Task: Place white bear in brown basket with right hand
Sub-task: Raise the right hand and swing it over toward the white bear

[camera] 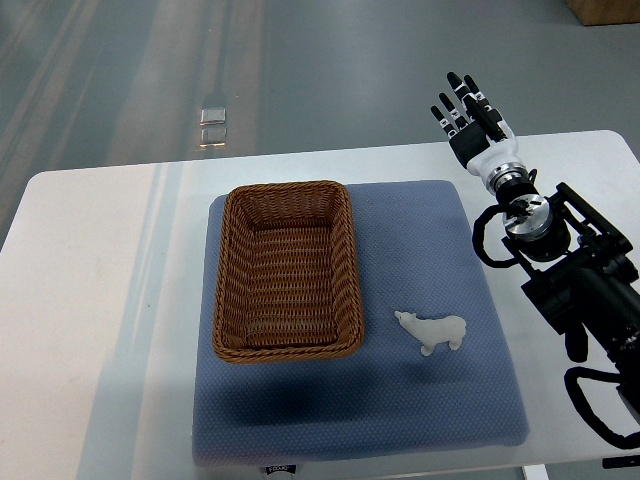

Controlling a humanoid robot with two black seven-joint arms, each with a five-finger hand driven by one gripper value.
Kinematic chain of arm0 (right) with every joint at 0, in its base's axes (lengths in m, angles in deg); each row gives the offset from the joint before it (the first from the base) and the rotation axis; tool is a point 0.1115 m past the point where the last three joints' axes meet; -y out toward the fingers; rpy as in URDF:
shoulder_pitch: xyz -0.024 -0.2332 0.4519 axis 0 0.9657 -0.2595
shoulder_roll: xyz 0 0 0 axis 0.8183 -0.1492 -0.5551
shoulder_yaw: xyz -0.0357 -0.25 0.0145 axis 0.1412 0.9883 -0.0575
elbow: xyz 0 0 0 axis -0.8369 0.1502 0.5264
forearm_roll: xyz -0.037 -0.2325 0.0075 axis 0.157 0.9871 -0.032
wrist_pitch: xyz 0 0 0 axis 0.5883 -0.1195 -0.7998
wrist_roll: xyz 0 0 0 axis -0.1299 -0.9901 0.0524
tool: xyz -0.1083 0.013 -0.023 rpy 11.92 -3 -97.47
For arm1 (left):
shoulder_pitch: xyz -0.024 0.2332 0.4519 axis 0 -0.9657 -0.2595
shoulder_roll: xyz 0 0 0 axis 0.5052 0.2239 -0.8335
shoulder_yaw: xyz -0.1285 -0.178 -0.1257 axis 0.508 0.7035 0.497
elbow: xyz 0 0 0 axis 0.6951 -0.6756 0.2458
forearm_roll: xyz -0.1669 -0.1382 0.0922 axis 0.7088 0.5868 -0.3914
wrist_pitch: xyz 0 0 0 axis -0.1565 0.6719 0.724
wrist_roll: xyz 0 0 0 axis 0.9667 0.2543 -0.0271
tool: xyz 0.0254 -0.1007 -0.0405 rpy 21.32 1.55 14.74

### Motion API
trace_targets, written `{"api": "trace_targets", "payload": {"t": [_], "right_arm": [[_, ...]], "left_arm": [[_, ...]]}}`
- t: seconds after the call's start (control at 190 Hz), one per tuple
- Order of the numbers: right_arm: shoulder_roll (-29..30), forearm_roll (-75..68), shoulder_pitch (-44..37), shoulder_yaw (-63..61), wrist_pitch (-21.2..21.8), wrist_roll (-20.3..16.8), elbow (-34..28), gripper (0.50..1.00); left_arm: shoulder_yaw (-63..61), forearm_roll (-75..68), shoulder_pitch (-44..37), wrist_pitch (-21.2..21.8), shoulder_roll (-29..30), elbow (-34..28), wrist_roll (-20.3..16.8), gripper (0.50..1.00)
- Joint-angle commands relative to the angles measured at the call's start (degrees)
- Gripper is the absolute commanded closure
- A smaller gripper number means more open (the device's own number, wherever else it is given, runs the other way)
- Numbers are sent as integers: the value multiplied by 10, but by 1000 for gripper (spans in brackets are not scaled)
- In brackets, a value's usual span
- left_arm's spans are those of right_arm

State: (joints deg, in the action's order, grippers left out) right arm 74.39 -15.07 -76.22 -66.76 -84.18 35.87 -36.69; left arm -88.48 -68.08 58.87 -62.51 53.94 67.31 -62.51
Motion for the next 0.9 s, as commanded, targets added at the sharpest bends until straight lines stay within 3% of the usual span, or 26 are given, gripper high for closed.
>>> {"api": "trace_targets", "payload": {"t": [0.0, 0.559, 0.796, 0.896], "right_arm": [[1, 0, 0, 0, 0, 0, -1, 576], [-10, 23, -16, 32, 4, -13, -4, 576], [-94, 119, -100, 180, 8, -45, -13, 576], [-138, 180, -149, 259, 35, -69, -19, 576]], "left_arm": [[1, 0, 0, 0, 0, 0, 1, 500], [2, 1, 0, 1, 0, -1, 1, 500], [1, 0, 1, 0, 0, 0, 1, 500], [1, 0, 2, 0, 0, 0, 1, 500]]}}
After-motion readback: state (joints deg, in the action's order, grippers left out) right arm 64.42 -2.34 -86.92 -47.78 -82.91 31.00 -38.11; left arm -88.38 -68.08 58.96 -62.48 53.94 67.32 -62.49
